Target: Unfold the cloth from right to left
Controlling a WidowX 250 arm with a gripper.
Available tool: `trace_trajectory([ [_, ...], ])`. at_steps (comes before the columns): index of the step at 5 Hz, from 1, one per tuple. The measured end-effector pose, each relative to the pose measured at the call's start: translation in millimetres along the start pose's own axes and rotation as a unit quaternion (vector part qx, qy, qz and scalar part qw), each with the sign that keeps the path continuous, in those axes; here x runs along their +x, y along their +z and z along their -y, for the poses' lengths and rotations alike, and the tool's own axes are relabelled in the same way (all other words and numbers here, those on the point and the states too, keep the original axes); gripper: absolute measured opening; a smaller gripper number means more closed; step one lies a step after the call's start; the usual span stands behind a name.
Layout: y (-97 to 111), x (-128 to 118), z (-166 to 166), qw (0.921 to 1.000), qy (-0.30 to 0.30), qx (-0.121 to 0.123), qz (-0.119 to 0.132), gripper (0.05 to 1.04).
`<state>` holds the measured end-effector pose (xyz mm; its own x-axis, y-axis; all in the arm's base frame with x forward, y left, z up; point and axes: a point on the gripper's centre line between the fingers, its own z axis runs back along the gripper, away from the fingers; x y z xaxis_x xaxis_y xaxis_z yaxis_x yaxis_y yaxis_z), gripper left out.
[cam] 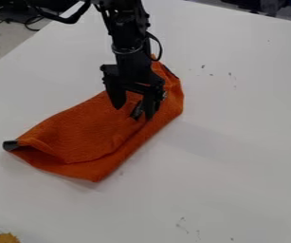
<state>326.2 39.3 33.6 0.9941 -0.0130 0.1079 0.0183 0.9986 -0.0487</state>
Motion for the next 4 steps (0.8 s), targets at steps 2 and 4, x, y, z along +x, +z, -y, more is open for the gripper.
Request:
trace_trajectory([
  [2,-5.2,-2.7,-7.9,0.9999,0.008,-0.008,-0.005,0.653],
  [4,-8.7,-1.7,-7.4,0.9998,0.008,-0.014,-0.012,0.144],
])
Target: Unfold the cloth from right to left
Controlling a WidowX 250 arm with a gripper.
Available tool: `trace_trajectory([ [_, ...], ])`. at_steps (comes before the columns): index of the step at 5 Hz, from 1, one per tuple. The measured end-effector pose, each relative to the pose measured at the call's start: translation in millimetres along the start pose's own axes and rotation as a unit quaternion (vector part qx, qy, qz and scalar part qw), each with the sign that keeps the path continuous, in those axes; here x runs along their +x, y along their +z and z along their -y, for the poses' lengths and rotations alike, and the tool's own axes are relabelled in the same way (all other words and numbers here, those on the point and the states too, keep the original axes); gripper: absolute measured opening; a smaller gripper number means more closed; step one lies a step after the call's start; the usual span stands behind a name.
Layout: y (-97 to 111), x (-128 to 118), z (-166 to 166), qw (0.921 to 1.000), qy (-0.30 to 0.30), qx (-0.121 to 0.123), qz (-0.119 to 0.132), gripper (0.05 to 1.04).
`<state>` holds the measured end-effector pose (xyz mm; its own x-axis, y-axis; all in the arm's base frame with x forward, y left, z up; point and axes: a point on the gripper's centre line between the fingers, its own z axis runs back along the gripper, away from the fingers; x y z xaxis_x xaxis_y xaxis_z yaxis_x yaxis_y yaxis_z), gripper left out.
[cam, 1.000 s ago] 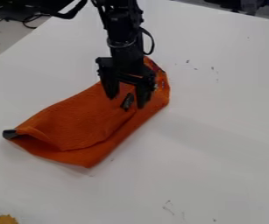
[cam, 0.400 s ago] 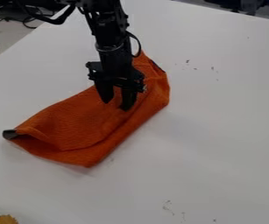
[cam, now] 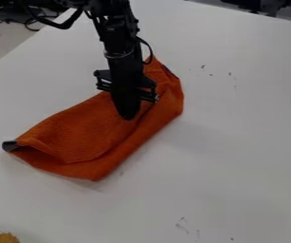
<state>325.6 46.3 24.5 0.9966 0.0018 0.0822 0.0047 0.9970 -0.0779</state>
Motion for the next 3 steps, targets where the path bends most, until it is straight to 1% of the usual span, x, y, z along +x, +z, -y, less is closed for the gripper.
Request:
trace_trajectory([
  [1,0.3,-0.5,0.0,1.0,0.005,0.0,-0.002,0.077],
  [2,2.3,0.0,4.5,0.9998,-0.004,0.014,-0.012,0.222],
  [3,10.0,2.6,8.9,0.9995,-0.006,0.03,-0.009,0.473],
])
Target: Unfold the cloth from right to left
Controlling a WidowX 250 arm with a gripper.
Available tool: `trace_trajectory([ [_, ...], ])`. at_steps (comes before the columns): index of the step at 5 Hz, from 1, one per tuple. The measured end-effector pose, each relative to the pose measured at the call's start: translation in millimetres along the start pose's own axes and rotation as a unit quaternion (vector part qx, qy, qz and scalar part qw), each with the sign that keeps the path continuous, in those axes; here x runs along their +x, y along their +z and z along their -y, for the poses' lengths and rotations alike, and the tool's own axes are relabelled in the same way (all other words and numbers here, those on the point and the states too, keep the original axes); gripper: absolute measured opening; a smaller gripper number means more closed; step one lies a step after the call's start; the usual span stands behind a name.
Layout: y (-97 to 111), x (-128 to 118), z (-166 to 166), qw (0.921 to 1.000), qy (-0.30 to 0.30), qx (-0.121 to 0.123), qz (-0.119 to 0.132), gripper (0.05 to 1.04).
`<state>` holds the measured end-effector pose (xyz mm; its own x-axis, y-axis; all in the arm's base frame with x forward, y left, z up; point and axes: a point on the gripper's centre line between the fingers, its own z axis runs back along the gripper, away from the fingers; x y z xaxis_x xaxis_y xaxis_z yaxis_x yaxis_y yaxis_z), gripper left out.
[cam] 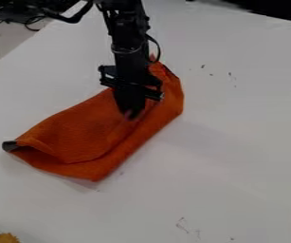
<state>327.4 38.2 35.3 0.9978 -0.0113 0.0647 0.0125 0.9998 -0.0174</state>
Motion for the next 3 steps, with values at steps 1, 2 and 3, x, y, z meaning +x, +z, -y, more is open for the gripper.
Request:
trace_trajectory([
  [1,3.2,0.1,0.6,0.9999,0.01,0.0,0.003,0.777],
  [2,-0.4,-2.7,4.3,0.9998,0.011,-0.013,0.005,1.001],
  [3,-2.0,-4.0,-1.5,0.9996,0.019,-0.017,0.009,1.008],
])
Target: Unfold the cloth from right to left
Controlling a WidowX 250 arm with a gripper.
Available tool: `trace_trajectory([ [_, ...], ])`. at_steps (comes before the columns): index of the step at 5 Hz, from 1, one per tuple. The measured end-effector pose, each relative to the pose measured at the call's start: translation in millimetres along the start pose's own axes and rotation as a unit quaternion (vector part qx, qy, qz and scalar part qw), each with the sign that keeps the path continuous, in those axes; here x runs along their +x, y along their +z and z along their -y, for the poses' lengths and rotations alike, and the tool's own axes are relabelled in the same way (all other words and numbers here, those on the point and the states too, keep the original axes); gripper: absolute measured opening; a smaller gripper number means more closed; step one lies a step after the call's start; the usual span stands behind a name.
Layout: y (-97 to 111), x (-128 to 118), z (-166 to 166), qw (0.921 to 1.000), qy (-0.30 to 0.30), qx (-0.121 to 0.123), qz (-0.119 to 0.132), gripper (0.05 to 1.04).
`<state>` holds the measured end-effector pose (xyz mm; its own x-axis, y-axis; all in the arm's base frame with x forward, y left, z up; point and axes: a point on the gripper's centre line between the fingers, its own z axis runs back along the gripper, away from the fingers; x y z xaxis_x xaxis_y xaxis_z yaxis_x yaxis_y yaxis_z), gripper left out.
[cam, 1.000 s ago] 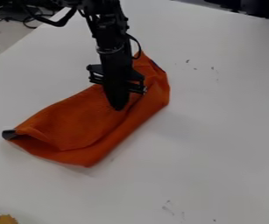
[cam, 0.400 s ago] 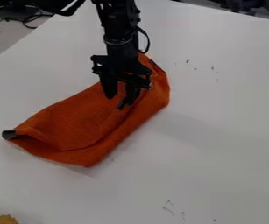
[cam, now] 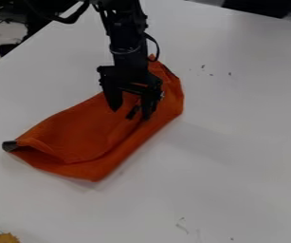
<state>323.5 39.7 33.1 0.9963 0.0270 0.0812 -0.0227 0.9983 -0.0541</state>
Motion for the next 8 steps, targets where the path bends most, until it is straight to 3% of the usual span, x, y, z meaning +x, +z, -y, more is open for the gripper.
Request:
trace_trajectory([
  [1,-1,0,0,1.0,-0.001,-0.006,0.004,0.965],
  [2,-4,-1,-2,0.9999,0.003,-0.009,0.006,0.69],
  [3,-6,-1,-1,0.9999,0.006,-0.013,0.002,0.527],
  [4,-10,-2,0,0.9998,0.012,-0.017,-0.003,0.802],
  [5,-10,-2,0,0.9996,0.019,-0.021,-0.002,1.007],
  [6,-11,-3,-3,0.9994,0.024,-0.024,-0.001,0.972],
  [8,-16,-5,-3,0.9991,0.028,-0.031,-0.004,0.399],
])
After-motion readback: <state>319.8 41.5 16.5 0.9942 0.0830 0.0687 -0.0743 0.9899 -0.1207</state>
